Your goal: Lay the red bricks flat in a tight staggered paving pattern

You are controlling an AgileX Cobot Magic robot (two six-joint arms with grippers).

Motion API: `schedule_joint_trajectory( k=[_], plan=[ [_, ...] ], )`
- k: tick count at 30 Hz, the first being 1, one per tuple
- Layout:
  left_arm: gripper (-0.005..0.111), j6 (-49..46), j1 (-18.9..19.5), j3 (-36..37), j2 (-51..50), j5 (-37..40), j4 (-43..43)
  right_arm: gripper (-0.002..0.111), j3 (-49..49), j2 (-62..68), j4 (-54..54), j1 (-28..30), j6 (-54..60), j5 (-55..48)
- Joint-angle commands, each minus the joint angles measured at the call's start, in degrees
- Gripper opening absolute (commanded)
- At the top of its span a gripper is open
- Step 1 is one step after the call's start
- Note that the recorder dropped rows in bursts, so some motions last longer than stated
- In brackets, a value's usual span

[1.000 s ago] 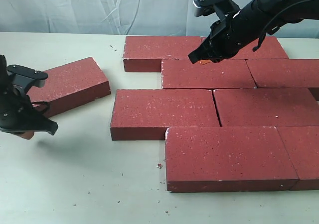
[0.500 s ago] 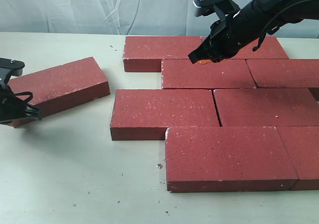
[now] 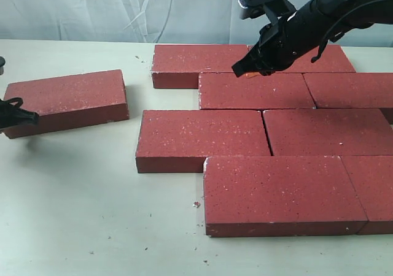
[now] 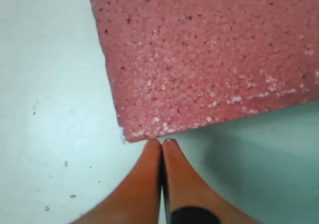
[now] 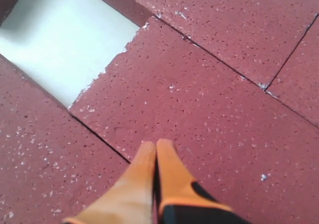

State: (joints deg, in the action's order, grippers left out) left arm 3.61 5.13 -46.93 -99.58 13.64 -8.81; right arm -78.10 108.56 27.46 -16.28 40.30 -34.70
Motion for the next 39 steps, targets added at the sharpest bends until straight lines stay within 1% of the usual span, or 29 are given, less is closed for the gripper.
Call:
schedule_joint_trajectory(
  k=[1,3,5,6,9,12,13,14,16,18,21,23,24,25,27,29,30,31,34,37,39],
  plan=[
    [0.000,0.5,1.3,-0.5,0.2,0.9,3.3,-0.001,0.2,0.0,0.3,0.2,0.1,1.1],
    [0.000,0.1,0.7,-0.5,1.4,4.9,6.8,-0.001,0.2,0.0,0.4,0.2,0.1,1.6],
    [0.000,-3.2,-1.1,-0.5,4.3,8.3,8.2,-0.001,0.2,0.3,1.6,0.2,0.1,1.7],
    [0.000,-5.1,-2.4,-0.5,6.3,8.6,8.8,-0.001,0.2,0.4,2.4,0.2,0.1,1.6],
    [0.000,-6.5,-5.4,-0.5,12.6,5.5,9.3,-0.001,0.2,1.0,6.4,0.1,0.6,1.0],
    [0.000,-7.6,-5.6,0.5,16.6,-0.4,7.4,-0.001,0.2,1.5,8.7,-1.1,3.4,-1.1],
    [0.000,-7.6,-4.0,1.7,16.9,-5.4,3.7,-0.001,0.2,1.5,9.4,-2.8,5.5,-3.8],
    [0.000,-7.5,-3.1,2.3,16.5,-7.9,3.0,-0.001,0.2,1.5,9.6,-3.7,6.2,-4.0],
    [0.000,-7.5,0.1,3.3,15.2,-12.1,2.6,-0.001,0.2,1.5,8.7,-6.1,6.2,-2.2],
    [0.000,-7.5,4.2,3.6,13.8,-14.1,2.6,-0.001,0.2,1.8,8.0,-8.1,6.2,1.8],
    [0.000,-7.3,10.0,3.6,11.6,-14.9,2.8,-0.001,-1.7,3.5,3.6,-11.3,6.1,8.1],
    [0.000,-7.3,13.1,3.6,9.6,-15.2,3.9,-0.001,-5.9,6.4,2.4,-12.6,3.4,7.9],
    [0.000,-7.0,15.4,3.6,7.6,-17.6,5.5,-0.001,-12.4,10.2,1.2,-13.5,0.9,3.9],
    [0.000,-6.4,16.1,2.9,5.6,-18.2,6.6,-0.001,-20.1,13.9,-0.5,-14.1,-2.6,-1.0],
    [0.000,-6.1,15.9,1.1,2.7,-17.3,6.6,-0.001,-28.2,18.3,-4.4,-15.2,-7.0,-5.7],
    [0.000,-5.5,15.9,-2.1,-1.8,-15.4,6.6,-0.001,-38.4,25.2,-12.8,-17.2,-14.5,-8.4],
    [0.000,-5.5,15.9,-3.0,-3.0,-14.8,6.6,-0.001,-41.1,27.1,-14.0,-17.5,-15.2,-9.4],
    [0.000,-5.5,15.9,-5.1,-5.4,-13.6,7.8,-0.001,-46.2,30.3,-14.2,-17.8,-16.2,-11.1],
    [0.000,-5.5,15.6,-8.8,-9.1,-10.3,10.2,-0.001,-55.0,37.1,-14.2,-18.0,-19.1,-12.5],
    [0.000,-5.7,14.6,-10.4,-10.3,-7.9,10.3,-0.001,-59.3,40.8,-12.2,-18.2,-19.4,-13.3],
    [0.000,-7.8,12.7,-12.0,-10.8,-3.7,11.0,-0.001,-62.1,43.3,-11.8,-18.5,-19.4,-13.4]
  ],
)
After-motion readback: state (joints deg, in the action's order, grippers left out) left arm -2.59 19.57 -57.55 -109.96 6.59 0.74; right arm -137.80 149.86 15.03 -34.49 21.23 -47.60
